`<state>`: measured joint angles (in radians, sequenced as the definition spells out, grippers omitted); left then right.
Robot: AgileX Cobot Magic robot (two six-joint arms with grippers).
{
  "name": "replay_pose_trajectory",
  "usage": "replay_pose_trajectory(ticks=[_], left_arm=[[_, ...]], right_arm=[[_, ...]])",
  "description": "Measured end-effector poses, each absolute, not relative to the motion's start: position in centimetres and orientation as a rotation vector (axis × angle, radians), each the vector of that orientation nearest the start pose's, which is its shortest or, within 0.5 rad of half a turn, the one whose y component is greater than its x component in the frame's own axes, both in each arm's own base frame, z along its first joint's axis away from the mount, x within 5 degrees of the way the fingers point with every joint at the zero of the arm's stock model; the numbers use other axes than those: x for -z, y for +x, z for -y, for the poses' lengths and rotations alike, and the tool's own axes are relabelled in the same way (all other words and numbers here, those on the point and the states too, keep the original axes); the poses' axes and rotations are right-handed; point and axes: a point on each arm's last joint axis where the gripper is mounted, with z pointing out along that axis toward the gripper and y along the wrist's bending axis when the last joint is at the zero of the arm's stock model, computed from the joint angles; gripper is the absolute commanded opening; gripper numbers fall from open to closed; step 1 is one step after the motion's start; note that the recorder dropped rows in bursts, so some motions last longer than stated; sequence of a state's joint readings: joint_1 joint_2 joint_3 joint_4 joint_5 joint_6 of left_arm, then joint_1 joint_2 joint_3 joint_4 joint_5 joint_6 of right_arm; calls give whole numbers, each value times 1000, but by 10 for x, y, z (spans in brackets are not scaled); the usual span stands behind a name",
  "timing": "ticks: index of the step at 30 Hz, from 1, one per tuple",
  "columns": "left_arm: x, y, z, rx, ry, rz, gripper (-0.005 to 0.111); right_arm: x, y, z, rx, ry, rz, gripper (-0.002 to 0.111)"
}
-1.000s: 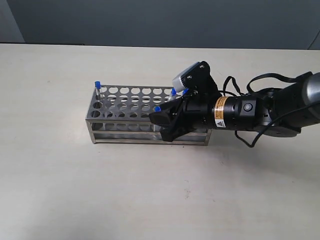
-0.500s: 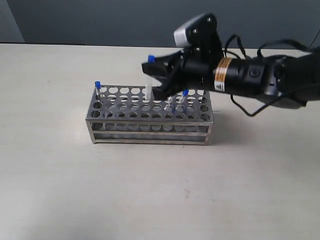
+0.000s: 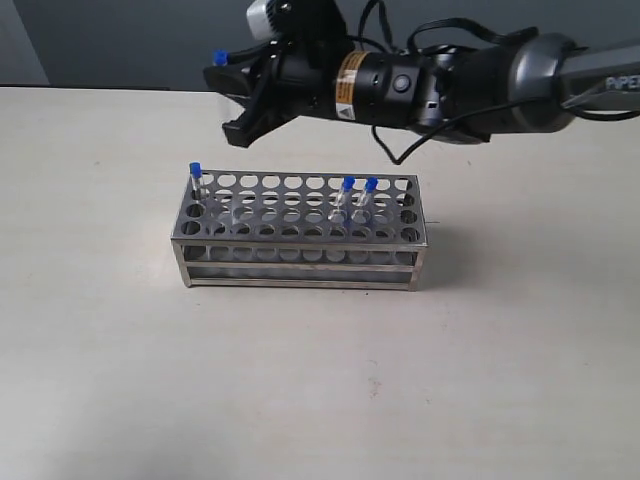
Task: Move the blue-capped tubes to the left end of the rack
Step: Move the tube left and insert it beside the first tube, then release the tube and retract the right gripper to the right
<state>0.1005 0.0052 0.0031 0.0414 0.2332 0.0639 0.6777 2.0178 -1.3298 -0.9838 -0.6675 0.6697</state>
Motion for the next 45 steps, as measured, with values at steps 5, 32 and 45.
replay_pose_trajectory(ticks=[5, 32, 45], left_arm=[[-191, 56, -6, -159, -4, -1727, 1], [-191, 56, -6, -159, -4, -1727, 1], [-191, 56, -6, -159, -4, -1727, 1]], right_arm=[[-208, 325, -341, -845, -1139, -1424, -1], [-164, 325, -356, -833, -1203, -1528, -1], [-155, 326, -356, -831, -1197, -1561, 34]])
